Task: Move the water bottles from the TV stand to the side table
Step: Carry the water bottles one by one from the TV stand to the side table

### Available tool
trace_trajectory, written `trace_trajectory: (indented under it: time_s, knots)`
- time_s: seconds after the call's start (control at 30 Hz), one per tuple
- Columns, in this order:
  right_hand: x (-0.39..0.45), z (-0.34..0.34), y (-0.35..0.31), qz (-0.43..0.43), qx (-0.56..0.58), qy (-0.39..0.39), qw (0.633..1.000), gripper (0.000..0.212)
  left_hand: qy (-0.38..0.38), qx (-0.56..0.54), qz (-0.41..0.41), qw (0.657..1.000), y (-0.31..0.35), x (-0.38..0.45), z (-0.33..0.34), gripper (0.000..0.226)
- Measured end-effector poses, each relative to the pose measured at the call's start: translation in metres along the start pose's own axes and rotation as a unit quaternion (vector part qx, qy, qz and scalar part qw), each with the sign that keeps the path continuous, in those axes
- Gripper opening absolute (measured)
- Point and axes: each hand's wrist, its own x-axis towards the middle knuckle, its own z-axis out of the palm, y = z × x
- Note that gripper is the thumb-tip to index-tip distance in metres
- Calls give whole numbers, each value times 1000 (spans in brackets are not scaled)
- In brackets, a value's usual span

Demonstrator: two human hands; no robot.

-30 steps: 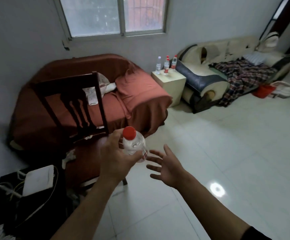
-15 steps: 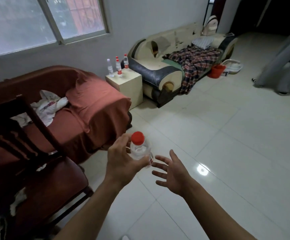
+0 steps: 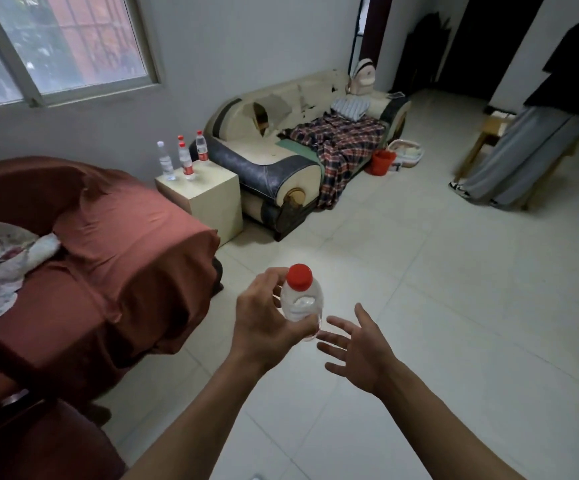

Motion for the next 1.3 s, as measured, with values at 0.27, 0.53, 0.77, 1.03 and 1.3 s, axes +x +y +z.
trace_trajectory:
  time_s: [0.27, 0.53, 0.77, 1.03, 1.3]
  knots:
    - [56, 38, -51, -12, 9, 11, 1000, 69, 4, -30, 23, 999, -47, 83, -10, 65]
    - [128, 57, -93, 20, 36, 1, 999, 72, -4, -32, -4, 999, -90, 151, 1, 60]
    - [219, 63, -162, 25, 70, -37, 997, 75, -25, 4, -2, 1000, -122, 249, 30, 61]
    - [304, 74, -272, 22, 48, -60, 997, 76, 5, 12, -31, 999, -146, 369, 66, 72]
    - [378, 95, -343, 34, 24, -54, 998, 73, 37, 8, -57, 998, -188, 454, 80, 69]
